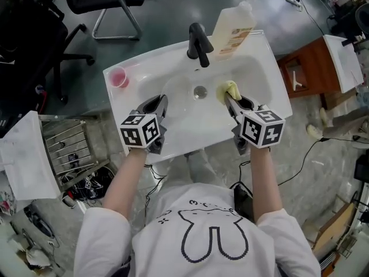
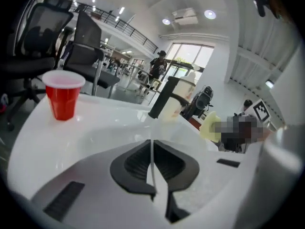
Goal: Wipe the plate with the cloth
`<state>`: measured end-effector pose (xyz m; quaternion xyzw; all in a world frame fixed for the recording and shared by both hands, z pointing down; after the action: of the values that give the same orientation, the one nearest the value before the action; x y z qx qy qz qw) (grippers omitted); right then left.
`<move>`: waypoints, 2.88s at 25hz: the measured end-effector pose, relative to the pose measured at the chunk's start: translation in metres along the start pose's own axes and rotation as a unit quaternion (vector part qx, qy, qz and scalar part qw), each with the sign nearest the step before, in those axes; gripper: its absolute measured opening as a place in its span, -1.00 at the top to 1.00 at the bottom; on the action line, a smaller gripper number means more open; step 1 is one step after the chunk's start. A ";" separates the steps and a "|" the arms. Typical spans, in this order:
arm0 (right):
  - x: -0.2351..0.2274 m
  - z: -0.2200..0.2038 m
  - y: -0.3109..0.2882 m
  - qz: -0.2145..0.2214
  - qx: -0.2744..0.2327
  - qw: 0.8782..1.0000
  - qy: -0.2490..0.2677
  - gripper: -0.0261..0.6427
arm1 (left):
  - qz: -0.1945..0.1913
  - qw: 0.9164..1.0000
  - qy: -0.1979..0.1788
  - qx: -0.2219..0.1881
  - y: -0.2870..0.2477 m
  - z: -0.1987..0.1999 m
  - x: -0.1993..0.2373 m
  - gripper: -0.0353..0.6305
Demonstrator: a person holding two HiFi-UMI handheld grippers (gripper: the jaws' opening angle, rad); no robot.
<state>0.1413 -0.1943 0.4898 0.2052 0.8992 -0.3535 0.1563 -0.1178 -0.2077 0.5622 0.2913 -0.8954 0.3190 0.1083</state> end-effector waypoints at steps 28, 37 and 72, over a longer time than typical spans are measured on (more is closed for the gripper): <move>-0.029 -0.047 -0.013 -0.015 0.030 0.996 -0.085 0.78 | 0.089 0.968 0.136 0.190 -0.086 -0.087 0.036 0.64; -0.028 -0.044 -0.010 -0.012 0.034 0.996 -0.079 0.78 | 0.130 0.962 0.075 0.230 -0.090 -0.089 0.034 0.54; 0.057 0.126 0.067 0.002 -0.195 0.964 0.178 0.78 | 0.120 0.959 -0.187 -0.177 0.091 0.172 -0.037 0.28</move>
<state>0.1413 -0.2239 0.3390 0.2325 0.9636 -0.1284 0.0314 -0.1436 -0.2432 0.3688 0.2127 -0.9701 0.1054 -0.0506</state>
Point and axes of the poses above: the fingertips, and each gripper's own axes: y backward along the fingers, x to its left, z out of its top, the point moved 6 cm from there along y, backward along the fingers, and after that the axes turned 7 degrees about -y, right-handed, at the moved point
